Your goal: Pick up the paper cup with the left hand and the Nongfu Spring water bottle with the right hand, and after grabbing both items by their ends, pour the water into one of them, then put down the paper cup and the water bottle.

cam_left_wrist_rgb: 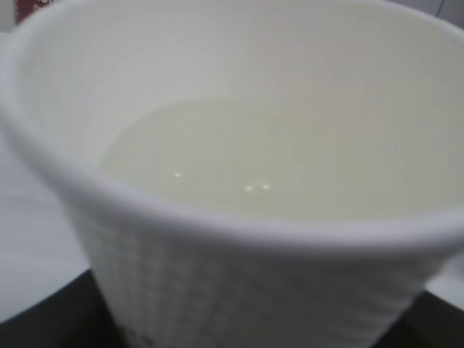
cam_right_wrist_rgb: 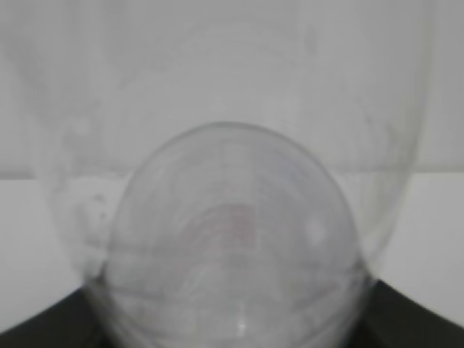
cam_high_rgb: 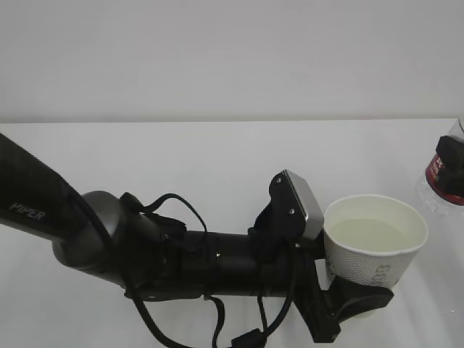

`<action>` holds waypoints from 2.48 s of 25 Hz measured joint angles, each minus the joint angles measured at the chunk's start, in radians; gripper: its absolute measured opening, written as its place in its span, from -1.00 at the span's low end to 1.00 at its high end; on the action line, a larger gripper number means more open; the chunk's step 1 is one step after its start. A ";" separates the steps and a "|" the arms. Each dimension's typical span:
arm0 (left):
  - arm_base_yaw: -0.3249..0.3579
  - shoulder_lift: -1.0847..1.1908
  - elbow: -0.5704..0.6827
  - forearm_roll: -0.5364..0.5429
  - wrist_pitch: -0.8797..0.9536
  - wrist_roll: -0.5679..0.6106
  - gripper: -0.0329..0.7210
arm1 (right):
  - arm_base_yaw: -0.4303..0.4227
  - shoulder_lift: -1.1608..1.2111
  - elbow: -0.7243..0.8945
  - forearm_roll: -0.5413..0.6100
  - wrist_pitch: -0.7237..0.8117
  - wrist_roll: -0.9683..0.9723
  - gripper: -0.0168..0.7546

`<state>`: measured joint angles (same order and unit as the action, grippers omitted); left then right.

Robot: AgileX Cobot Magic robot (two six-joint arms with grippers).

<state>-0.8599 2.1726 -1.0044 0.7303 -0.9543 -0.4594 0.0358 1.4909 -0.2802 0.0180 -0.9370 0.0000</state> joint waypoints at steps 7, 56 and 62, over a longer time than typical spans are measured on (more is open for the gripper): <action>0.000 0.000 0.000 0.000 0.000 0.000 0.49 | 0.000 0.102 -0.006 0.000 -0.129 0.005 0.11; 0.000 0.000 0.000 -0.002 -0.005 0.000 0.49 | 0.000 0.239 0.131 0.000 -0.175 0.048 0.11; 0.000 0.000 0.000 -0.004 -0.005 0.000 0.49 | 0.000 0.239 0.133 0.000 -0.177 0.048 0.14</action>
<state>-0.8599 2.1726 -1.0044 0.7267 -0.9598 -0.4594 0.0358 1.7299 -0.1470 0.0180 -1.1142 0.0477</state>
